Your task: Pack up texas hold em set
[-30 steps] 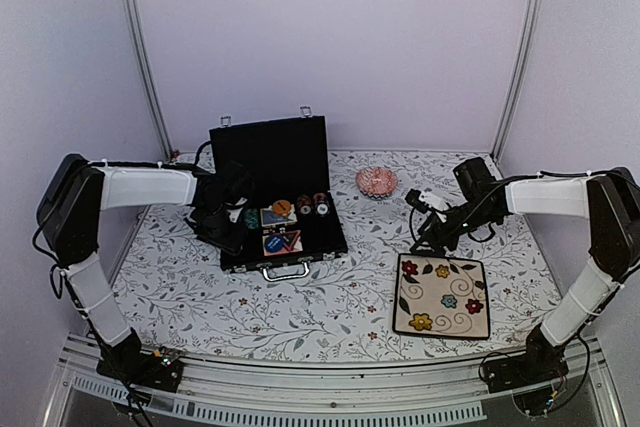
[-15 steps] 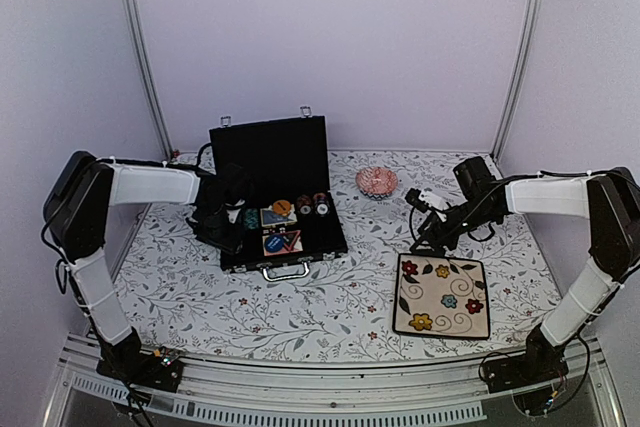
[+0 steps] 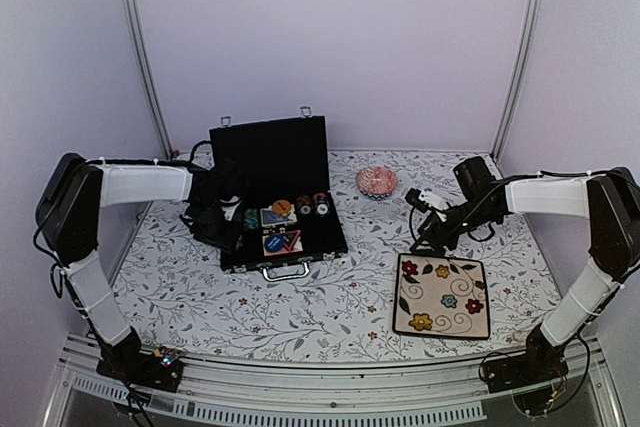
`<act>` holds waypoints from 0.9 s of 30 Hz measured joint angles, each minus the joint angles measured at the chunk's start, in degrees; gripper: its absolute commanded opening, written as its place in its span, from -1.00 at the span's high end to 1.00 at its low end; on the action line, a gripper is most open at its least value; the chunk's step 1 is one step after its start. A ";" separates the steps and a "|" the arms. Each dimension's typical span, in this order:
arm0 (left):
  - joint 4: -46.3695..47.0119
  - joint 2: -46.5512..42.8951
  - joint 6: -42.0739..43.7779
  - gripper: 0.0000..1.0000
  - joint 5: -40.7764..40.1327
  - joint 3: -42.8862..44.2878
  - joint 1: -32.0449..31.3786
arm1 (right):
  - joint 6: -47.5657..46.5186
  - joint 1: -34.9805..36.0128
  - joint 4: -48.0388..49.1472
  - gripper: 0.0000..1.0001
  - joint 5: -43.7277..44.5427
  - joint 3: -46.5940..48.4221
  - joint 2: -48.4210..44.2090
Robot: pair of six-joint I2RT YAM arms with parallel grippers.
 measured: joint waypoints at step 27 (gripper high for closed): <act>17.77 -5.33 -14.93 -0.15 13.62 25.97 25.40 | -0.15 0.00 -0.68 -0.45 -0.70 0.46 0.59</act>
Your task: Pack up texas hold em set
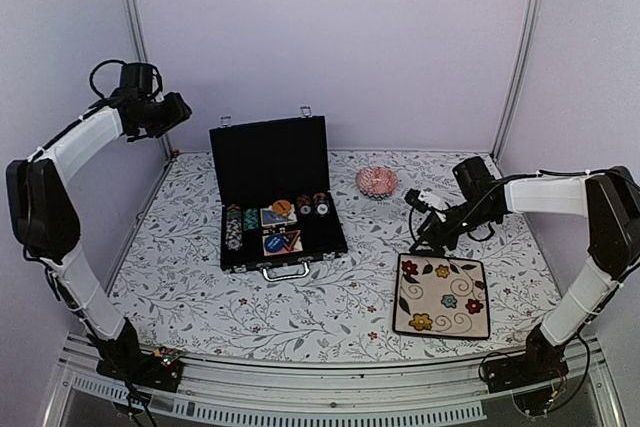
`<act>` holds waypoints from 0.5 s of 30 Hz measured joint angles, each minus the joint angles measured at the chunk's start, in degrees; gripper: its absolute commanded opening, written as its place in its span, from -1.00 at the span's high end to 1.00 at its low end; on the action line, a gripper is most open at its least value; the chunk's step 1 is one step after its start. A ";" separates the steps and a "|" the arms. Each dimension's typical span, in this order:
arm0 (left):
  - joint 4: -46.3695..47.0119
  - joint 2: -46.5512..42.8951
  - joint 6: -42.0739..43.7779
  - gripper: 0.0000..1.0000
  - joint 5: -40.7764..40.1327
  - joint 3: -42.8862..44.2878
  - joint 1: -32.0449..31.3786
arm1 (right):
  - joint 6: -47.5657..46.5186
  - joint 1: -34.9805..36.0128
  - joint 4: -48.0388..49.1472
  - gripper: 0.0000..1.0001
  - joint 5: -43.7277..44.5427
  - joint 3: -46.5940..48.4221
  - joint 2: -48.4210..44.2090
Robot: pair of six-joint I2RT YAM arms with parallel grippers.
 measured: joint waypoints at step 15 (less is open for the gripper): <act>11.19 23.45 -7.45 -0.07 26.29 10.19 4.31 | -0.02 -0.02 -0.02 -0.45 1.11 0.00 -1.16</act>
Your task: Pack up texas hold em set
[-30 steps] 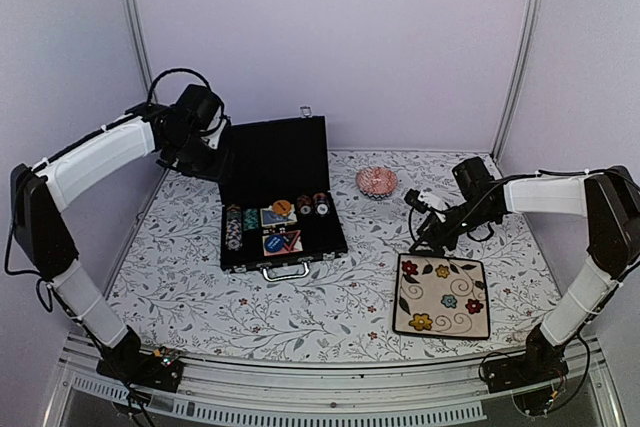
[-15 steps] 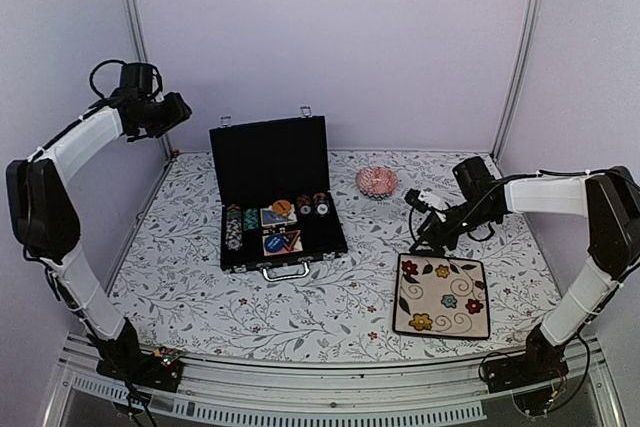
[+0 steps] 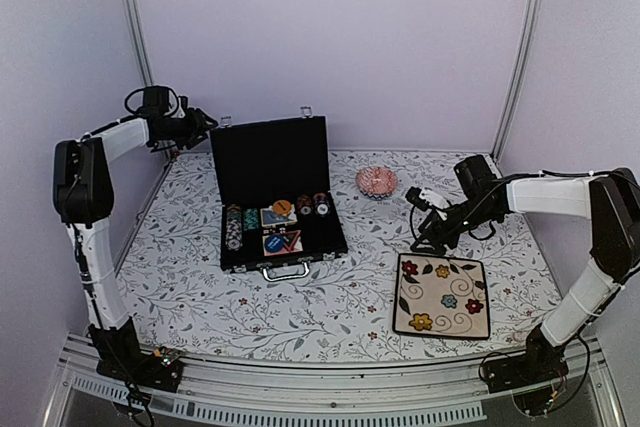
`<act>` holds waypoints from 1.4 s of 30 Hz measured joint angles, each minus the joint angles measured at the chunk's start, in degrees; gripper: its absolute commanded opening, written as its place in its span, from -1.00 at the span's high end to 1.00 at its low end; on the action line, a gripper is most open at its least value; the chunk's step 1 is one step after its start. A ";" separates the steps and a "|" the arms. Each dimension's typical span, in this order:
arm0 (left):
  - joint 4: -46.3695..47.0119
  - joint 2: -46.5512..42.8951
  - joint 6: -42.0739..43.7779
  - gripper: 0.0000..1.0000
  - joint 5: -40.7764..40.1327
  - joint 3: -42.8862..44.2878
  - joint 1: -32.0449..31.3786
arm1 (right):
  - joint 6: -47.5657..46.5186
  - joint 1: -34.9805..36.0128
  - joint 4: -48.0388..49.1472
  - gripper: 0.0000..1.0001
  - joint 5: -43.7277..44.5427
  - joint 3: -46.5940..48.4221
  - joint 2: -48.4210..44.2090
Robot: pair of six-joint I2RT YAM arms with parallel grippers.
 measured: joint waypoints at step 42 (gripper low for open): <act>-7.80 -27.82 14.75 0.38 -2.38 -35.21 -24.92 | 14.45 10.71 1.62 -0.92 -7.41 20.20 16.85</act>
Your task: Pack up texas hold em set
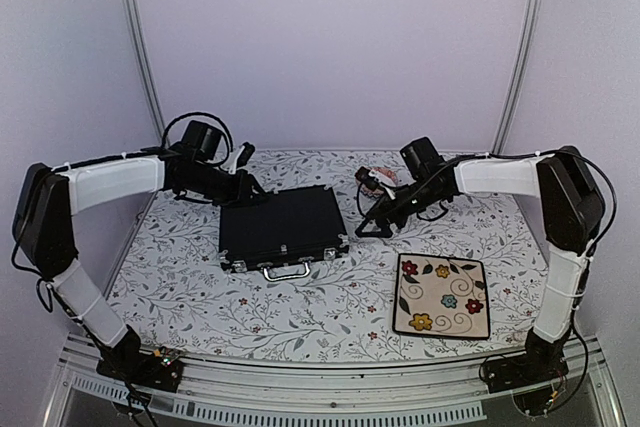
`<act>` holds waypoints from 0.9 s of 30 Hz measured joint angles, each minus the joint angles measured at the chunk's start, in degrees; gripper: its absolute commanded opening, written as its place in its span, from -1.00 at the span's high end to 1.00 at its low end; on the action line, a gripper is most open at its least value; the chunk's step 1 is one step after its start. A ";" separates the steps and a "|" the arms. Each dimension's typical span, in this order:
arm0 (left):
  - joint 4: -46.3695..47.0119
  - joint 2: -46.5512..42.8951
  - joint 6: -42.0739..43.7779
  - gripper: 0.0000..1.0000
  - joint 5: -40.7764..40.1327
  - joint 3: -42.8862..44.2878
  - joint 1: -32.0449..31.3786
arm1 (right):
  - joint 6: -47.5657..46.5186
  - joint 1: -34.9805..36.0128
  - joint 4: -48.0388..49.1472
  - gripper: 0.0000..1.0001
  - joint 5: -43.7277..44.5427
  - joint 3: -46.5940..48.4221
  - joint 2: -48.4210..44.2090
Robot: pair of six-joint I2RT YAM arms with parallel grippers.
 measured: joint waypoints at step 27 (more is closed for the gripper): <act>3.80 4.20 -0.81 0.65 -7.63 -8.26 -5.11 | 10.32 5.03 -4.20 -0.80 -7.45 11.04 15.89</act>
